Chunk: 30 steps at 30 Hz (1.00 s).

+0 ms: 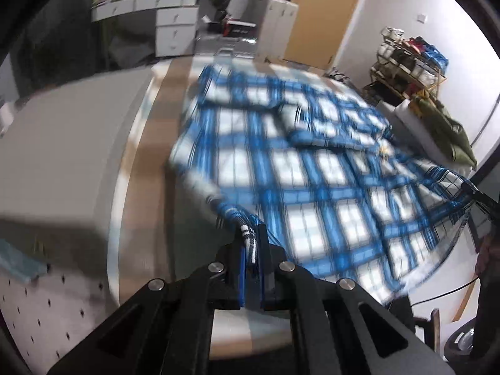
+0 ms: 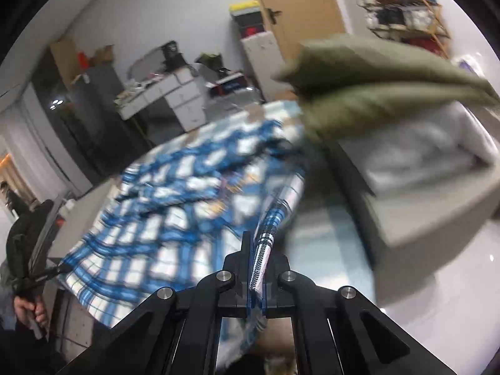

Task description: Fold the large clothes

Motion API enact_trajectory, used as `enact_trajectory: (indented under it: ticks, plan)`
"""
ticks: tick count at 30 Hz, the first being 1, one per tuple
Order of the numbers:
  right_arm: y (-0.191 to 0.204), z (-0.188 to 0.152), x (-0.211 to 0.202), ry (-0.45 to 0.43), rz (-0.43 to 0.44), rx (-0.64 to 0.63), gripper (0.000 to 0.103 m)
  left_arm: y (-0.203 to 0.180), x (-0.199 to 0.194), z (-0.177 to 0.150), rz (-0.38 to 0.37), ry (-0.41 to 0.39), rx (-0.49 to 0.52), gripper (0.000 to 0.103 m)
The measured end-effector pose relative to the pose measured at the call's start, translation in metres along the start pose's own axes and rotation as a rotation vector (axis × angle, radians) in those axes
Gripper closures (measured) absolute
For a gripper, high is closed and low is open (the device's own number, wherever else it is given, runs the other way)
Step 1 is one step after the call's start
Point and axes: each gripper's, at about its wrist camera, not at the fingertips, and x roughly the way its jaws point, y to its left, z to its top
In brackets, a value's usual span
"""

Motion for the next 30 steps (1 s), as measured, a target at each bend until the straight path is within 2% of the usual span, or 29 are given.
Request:
enact_trajectory:
  ticks: [3, 6, 8, 12, 14, 15, 16, 17, 18, 19, 22, 24, 26, 28, 30]
  plan:
    - [0.024, 0.044, 0.017, -0.039, 0.027, -0.037, 0.1, 0.012, 0.016, 0.044, -0.032, 0.004, -0.029, 0.102]
    - [0.032, 0.085, 0.038, -0.073, 0.007, -0.026, 0.099, 0.044, 0.039, 0.089, -0.069, 0.006, -0.141, 0.102]
    - [0.028, 0.11, 0.057, -0.067, -0.007, 0.039, 0.098, 0.066, 0.048, 0.103, -0.079, 0.004, -0.247, 0.102]
    - [0.026, 0.147, 0.11, -0.019, -0.137, 0.066, 0.097, 0.099, 0.072, 0.116, -0.09, 0.039, -0.389, 0.102]
    - [0.026, 0.156, 0.143, 0.029, -0.192, 0.038, 0.097, 0.108, 0.089, 0.12, -0.043, 0.125, -0.418, 0.091]
    - [0.027, 0.157, 0.156, 0.054, -0.217, 0.023, 0.097, 0.107, 0.093, 0.121, -0.04, 0.161, -0.398, 0.077]
    - [0.028, 0.158, 0.172, 0.087, -0.242, 0.004, 0.092, 0.103, 0.093, 0.122, -0.056, 0.167, -0.354, 0.068]
    - [0.028, 0.157, 0.184, 0.11, -0.263, -0.018, 0.083, 0.1, 0.087, 0.123, -0.041, 0.15, -0.313, 0.064]
    - [0.026, 0.153, 0.188, 0.122, -0.281, -0.037, 0.076, 0.099, 0.082, 0.124, -0.014, 0.136, -0.291, 0.051]
    - [0.028, 0.152, 0.195, 0.128, -0.324, -0.071, 0.064, 0.098, 0.071, 0.124, 0.017, 0.097, -0.265, 0.042]
    - [0.029, 0.148, 0.191, 0.072, -0.377, -0.136, 0.05, 0.095, 0.045, 0.125, 0.039, 0.016, -0.204, 0.032]
    - [0.037, 0.149, 0.182, 0.031, -0.337, -0.155, 0.04, 0.081, 0.038, 0.125, 0.019, 0.004, -0.12, 0.031]
    - [0.045, 0.15, 0.18, 0.006, -0.277, -0.201, 0.023, 0.048, 0.038, 0.121, -0.029, 0.035, 0.022, 0.03]
    - [0.059, 0.147, 0.179, 0.009, -0.193, -0.28, 0.019, 0.013, 0.048, 0.112, -0.095, 0.084, 0.15, 0.03]
    - [0.07, 0.143, 0.187, 0.055, -0.143, -0.354, 0.018, -0.029, 0.068, 0.098, -0.171, 0.172, 0.289, 0.03]
